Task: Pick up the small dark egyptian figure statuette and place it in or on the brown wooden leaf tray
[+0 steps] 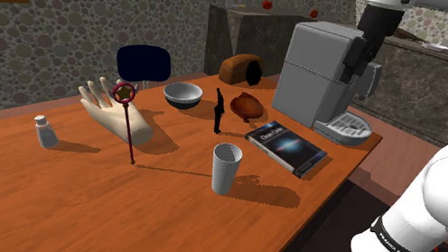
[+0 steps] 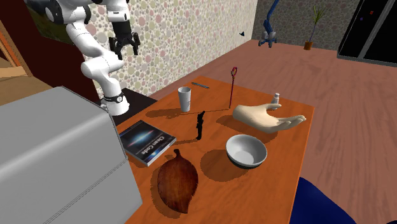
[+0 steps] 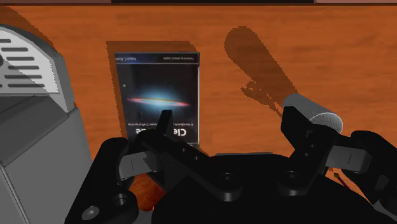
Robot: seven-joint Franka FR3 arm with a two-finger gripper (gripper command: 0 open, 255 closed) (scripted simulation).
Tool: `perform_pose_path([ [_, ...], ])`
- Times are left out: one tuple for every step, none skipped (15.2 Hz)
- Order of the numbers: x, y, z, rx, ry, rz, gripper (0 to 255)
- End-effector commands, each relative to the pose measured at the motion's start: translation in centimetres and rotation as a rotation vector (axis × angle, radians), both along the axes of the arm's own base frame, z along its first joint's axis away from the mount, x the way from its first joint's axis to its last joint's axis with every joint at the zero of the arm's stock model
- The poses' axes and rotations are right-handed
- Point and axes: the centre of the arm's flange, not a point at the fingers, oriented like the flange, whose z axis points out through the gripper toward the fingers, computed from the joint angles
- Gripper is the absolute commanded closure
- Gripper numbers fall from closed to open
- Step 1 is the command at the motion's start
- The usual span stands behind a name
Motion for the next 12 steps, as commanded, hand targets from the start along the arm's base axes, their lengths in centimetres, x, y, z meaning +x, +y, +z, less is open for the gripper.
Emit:
perform_pose_path([
  [0.0,0.0,0.0,0.0,0.0,0.0,0],
  [1.1,0.1,-0.7,0.003,-0.003,-0.001,0],
  [2.2,0.2,-1.3,0.005,-0.005,-0.002,0],
  [3.3,0.3,-2.0,0.008,-0.008,-0.002,0],
  [4.4,0.4,-2.6,0.01,-0.01,-0.003,0],
  [5.5,0.5,-3.3,0.013,-0.013,-0.004,0],
  [6.6,0.7,-3.9,0.016,-0.016,-0.005,0],
  [7.7,0.8,-4.6,0.018,-0.018,-0.006,0],
  [8.8,0.9,-5.2,0.021,-0.021,-0.006,0],
  [9.9,1.0,-5.9,0.023,-0.023,-0.007,0],
  [11.0,1.1,-6.5,0.026,-0.026,-0.008,0],
  [12.1,1.2,-7.1,0.029,-0.029,-0.009,0],
])
